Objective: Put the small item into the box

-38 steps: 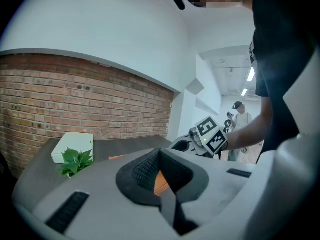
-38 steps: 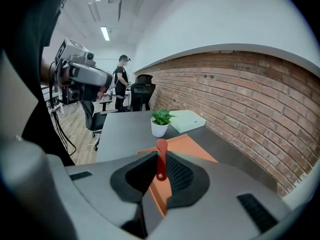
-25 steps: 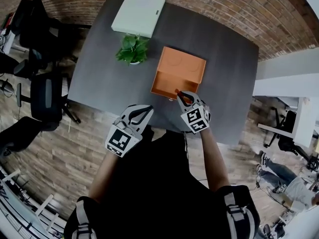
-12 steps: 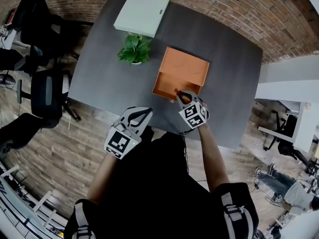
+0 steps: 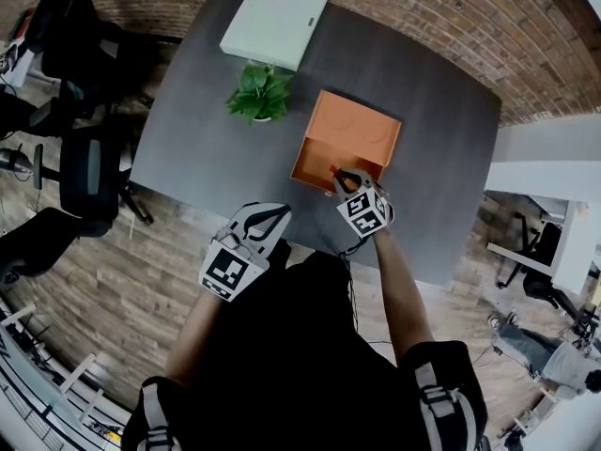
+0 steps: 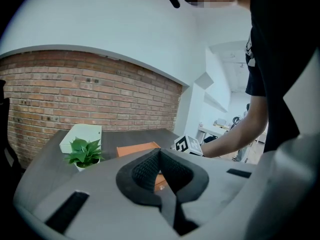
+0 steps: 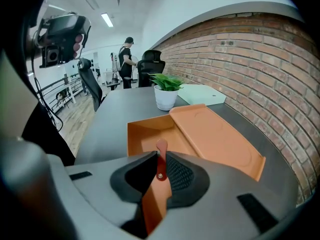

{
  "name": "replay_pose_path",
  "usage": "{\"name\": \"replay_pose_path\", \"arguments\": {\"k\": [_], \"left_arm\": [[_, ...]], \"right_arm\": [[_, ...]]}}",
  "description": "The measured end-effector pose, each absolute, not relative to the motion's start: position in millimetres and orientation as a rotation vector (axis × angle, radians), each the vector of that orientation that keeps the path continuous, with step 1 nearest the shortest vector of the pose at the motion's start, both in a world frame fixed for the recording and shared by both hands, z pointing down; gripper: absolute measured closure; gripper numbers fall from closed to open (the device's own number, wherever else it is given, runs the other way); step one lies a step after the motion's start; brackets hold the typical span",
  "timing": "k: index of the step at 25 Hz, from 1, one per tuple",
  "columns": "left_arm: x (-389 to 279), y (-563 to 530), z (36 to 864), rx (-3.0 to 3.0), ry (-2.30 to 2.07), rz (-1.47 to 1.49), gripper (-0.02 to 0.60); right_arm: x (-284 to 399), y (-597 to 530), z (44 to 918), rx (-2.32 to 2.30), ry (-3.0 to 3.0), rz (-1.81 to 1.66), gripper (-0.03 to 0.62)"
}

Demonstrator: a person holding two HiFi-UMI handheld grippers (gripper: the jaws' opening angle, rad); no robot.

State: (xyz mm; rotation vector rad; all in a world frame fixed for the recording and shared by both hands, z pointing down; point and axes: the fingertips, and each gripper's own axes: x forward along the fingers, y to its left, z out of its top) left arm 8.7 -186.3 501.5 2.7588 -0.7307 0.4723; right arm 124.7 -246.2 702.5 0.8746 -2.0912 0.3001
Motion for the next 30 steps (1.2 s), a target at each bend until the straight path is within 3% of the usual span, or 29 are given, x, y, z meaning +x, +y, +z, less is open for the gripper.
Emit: {"name": "replay_pose_path", "arguments": {"k": [30], "left_arm": [[2, -187, 509, 2.738, -0.759, 0.537, 0.560]], "right_arm": [[115, -255, 754, 0.849, -1.986, 0.420, 0.528]]}}
